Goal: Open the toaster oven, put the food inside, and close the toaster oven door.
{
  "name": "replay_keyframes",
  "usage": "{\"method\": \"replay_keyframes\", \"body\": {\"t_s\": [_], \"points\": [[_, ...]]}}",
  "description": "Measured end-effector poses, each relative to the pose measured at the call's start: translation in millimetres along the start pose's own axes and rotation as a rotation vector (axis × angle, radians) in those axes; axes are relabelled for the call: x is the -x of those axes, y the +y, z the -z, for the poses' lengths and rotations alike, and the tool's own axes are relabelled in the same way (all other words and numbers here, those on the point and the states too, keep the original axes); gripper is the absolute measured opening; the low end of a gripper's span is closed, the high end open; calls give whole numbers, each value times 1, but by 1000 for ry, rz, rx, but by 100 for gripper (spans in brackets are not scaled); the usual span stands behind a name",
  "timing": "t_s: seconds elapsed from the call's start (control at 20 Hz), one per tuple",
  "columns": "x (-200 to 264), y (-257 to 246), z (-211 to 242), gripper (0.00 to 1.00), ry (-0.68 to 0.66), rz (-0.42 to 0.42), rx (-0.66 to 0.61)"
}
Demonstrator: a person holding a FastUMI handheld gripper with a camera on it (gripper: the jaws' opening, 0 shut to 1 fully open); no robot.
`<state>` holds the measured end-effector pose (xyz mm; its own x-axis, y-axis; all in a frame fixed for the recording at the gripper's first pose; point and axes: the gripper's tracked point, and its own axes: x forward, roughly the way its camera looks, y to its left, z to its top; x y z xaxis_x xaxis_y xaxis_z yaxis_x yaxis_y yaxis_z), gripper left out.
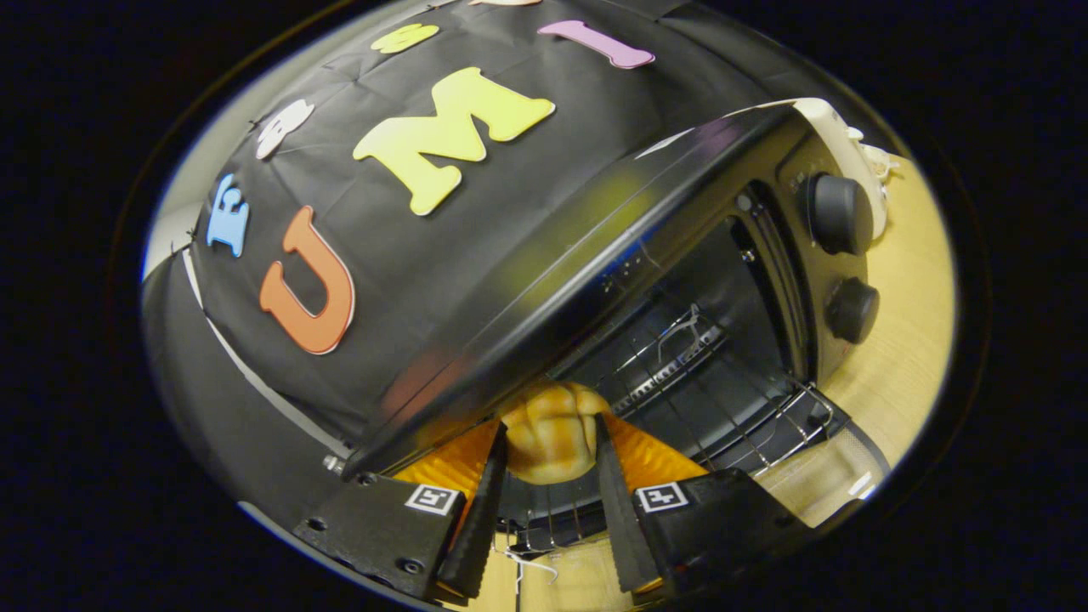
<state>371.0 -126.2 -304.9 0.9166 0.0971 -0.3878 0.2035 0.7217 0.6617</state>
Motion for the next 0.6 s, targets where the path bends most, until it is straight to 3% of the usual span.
{"method": "replay_keyframes", "body": {"t_s": [0.5,0.6], "points": [[-3,-3,8,96,50,26,75],[6,-1,9,97,45,36,63]]}}
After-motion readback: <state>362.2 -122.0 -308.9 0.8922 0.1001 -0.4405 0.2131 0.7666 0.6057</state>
